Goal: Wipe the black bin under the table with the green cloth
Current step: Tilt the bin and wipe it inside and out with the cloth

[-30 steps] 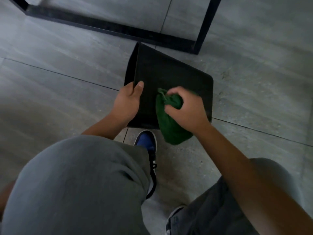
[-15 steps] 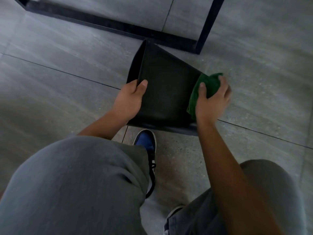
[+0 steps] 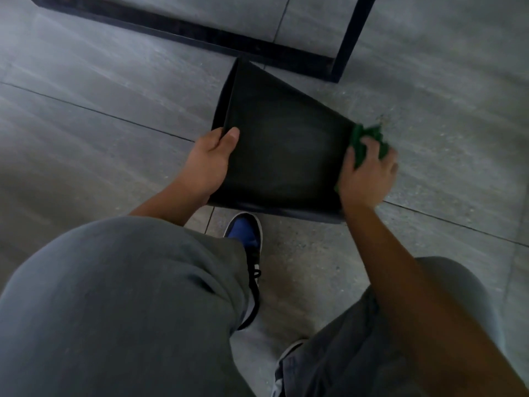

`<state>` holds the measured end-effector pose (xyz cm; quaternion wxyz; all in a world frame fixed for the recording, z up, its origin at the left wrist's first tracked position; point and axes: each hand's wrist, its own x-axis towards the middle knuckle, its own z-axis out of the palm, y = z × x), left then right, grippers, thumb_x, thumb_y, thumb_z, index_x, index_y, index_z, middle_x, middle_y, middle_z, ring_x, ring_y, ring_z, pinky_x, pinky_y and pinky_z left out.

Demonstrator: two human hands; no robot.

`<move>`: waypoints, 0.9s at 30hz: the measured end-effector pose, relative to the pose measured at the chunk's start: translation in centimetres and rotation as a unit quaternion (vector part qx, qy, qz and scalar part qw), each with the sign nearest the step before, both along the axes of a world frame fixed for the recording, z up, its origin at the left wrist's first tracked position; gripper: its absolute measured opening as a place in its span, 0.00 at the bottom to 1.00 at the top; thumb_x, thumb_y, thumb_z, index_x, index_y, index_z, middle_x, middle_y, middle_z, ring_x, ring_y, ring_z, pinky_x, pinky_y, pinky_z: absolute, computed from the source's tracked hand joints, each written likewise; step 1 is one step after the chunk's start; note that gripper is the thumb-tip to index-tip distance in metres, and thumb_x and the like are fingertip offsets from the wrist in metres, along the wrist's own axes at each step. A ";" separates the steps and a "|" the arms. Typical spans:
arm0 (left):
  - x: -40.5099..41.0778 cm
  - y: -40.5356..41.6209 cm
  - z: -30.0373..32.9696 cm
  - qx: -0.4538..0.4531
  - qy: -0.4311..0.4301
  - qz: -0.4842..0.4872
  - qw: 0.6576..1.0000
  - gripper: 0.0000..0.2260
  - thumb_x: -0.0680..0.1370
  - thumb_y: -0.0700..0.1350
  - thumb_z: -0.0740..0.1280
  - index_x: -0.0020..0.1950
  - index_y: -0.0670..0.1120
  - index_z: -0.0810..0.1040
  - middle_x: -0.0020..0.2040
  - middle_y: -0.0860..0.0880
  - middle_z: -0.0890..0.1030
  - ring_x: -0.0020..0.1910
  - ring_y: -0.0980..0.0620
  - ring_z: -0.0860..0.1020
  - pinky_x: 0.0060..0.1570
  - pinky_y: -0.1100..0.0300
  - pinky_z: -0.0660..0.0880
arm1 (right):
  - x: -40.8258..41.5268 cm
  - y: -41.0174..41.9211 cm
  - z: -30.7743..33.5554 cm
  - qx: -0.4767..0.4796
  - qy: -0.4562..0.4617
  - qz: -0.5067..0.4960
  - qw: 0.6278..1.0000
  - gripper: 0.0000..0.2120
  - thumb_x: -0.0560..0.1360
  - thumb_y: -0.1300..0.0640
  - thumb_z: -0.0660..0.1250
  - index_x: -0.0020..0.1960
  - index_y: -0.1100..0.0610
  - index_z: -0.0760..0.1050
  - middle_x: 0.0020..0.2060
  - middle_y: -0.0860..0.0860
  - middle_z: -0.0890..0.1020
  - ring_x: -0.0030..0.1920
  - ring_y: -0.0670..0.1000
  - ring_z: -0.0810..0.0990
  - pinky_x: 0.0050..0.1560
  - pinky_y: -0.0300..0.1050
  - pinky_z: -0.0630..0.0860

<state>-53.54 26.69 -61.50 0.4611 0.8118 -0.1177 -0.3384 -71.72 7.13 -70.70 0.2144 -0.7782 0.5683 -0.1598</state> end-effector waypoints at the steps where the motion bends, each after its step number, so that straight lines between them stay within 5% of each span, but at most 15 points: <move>1: 0.1 -0.1 0.0 -0.004 0.011 0.007 1.000 0.12 0.84 0.58 0.60 0.51 0.55 0.80 0.50 0.53 0.86 0.47 0.58 0.85 0.50 0.59 0.80 | -1.3 0.3 -0.3 0.022 0.015 -0.026 0.999 0.18 0.82 0.46 0.62 0.69 0.52 0.76 0.69 0.63 0.72 0.64 0.64 0.74 0.63 0.60 0.75; 4: -0.1 -0.6 -0.1 0.001 0.002 -0.004 1.000 0.12 0.84 0.60 0.60 0.51 0.56 0.80 0.50 0.54 0.86 0.49 0.55 0.85 0.52 0.57 0.81 | -1.1 3.5 0.6 0.012 0.011 -0.019 1.000 0.16 0.81 0.48 0.65 0.67 0.51 0.78 0.69 0.63 0.72 0.64 0.65 0.74 0.63 0.62 0.74; 7: -0.2 -1.3 0.0 -0.011 -0.024 -0.019 0.999 0.13 0.85 0.56 0.60 0.48 0.54 0.81 0.42 0.56 0.87 0.42 0.59 0.85 0.40 0.66 0.81 | 2.8 7.9 2.3 -0.054 -0.067 0.090 0.992 0.13 0.79 0.47 0.67 0.62 0.49 0.80 0.66 0.61 0.75 0.60 0.63 0.75 0.59 0.55 0.72; 10: -0.4 -1.0 0.0 -0.023 -0.015 -0.001 1.000 0.12 0.86 0.53 0.61 0.49 0.53 0.81 0.44 0.51 0.87 0.44 0.55 0.86 0.42 0.62 0.83 | 4.6 7.8 2.9 -0.092 -0.083 0.163 0.979 0.13 0.79 0.46 0.67 0.62 0.48 0.80 0.65 0.60 0.75 0.58 0.62 0.76 0.56 0.52 0.72; 14: -1.0 -0.5 0.2 0.002 -0.007 -0.013 1.000 0.11 0.86 0.54 0.59 0.50 0.54 0.78 0.49 0.52 0.85 0.43 0.63 0.84 0.37 0.73 0.78 | 2.6 0.9 0.7 -0.023 0.003 0.027 0.999 0.17 0.82 0.45 0.63 0.68 0.48 0.77 0.70 0.61 0.72 0.64 0.64 0.73 0.62 0.55 0.72; 18: -1.1 -1.7 1.0 0.001 -0.029 -0.029 0.999 0.12 0.86 0.54 0.58 0.55 0.52 0.79 0.51 0.49 0.84 0.48 0.55 0.84 0.48 0.59 0.81 | 1.3 -1.1 0.9 0.042 0.022 -0.050 0.998 0.18 0.83 0.45 0.62 0.70 0.50 0.75 0.71 0.61 0.70 0.66 0.65 0.72 0.64 0.55 0.72; 22: -1.5 -1.9 1.2 0.006 -0.070 -0.047 0.996 0.18 0.87 0.50 0.59 0.55 0.36 0.79 0.49 0.33 0.83 0.47 0.35 0.83 0.50 0.40 0.80 | 6.9 5.1 5.1 -0.052 -0.071 0.141 0.986 0.16 0.79 0.43 0.67 0.64 0.47 0.79 0.65 0.59 0.75 0.59 0.60 0.76 0.55 0.49 0.73; 24: -1.5 -1.3 1.2 0.005 -0.089 -0.030 0.996 0.18 0.87 0.48 0.60 0.53 0.34 0.78 0.46 0.33 0.83 0.44 0.37 0.83 0.46 0.42 0.78 | 9.0 7.1 5.7 -0.102 -0.092 0.211 0.968 0.15 0.79 0.43 0.67 0.63 0.47 0.80 0.62 0.58 0.76 0.56 0.59 0.77 0.53 0.49 0.73; 27: -1.4 -0.3 1.1 0.014 -0.073 -0.013 0.997 0.15 0.86 0.51 0.60 0.55 0.42 0.80 0.48 0.42 0.85 0.45 0.48 0.85 0.44 0.51 0.82 | 7.3 5.0 4.1 -0.080 -0.074 0.168 0.980 0.17 0.81 0.43 0.65 0.65 0.48 0.79 0.65 0.60 0.75 0.59 0.61 0.76 0.57 0.50 0.74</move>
